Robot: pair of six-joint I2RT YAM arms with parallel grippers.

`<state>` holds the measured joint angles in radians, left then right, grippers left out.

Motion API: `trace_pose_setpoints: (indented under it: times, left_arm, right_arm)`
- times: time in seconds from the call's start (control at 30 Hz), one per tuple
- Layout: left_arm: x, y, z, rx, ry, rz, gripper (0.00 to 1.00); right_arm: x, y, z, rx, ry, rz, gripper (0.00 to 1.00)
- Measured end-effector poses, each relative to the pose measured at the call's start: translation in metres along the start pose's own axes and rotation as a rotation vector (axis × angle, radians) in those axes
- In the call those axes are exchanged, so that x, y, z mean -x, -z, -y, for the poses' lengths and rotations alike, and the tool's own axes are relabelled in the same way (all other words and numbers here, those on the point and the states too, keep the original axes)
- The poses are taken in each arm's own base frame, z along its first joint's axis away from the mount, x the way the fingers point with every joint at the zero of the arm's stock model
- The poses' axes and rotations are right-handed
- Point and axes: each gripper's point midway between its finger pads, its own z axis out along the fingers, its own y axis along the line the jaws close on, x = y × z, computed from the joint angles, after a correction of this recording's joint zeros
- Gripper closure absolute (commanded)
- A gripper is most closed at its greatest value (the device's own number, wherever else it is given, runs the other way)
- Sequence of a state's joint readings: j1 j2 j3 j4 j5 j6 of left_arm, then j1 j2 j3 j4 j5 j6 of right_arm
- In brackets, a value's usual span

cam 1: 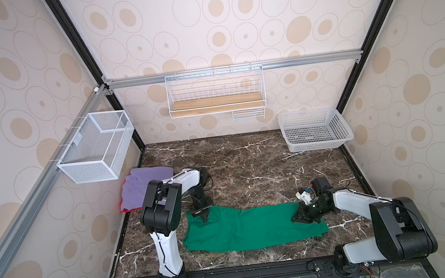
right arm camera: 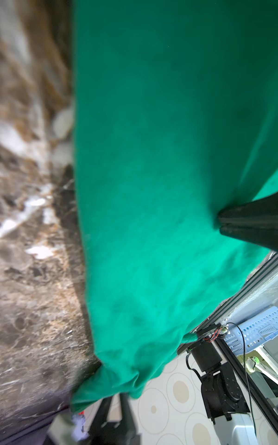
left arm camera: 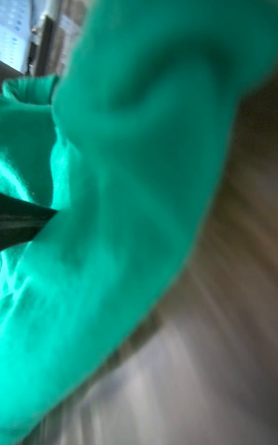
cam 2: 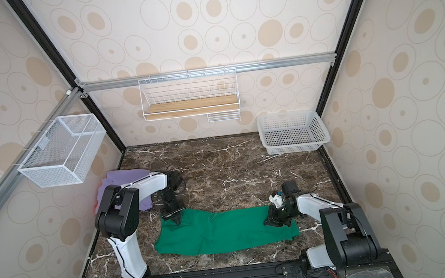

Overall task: Fold and stack t-shirts
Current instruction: Adjust the T-shirt at the center of the board.

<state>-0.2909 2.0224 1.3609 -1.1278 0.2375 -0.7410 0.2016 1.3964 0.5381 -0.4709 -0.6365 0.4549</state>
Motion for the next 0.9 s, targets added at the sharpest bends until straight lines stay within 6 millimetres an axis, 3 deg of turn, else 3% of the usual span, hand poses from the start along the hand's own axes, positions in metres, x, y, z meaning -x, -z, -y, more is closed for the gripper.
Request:
trace_pose_setpoints:
  times: [0.2,0.4,0.57,0.7,0.9]
  left_arm:
    - [0.075,0.033,0.064,-0.089,-0.096,0.105,1.00]
    - [0.133,0.058,0.123,-0.244,-0.178,0.158,1.00]
    - [0.151,0.068,0.167,-0.427,-0.248,0.153,1.00]
    - [0.153,0.071,0.191,-0.569,-0.293,0.122,0.98]
    - [0.164,0.077,0.211,-0.718,-0.333,0.124,0.93]
  right_arm:
    - [-0.016,-0.002,-0.005,-0.010,0.030,-0.043,1.00]
    - [-0.065,-0.017,-0.019,0.034,0.075,-0.140,1.00]
    - [-0.093,-0.029,-0.034,0.074,0.094,-0.178,1.00]
    - [-0.094,-0.038,-0.047,0.084,0.068,-0.179,1.00]
    - [-0.091,-0.061,-0.080,0.089,0.076,-0.196,1.00]
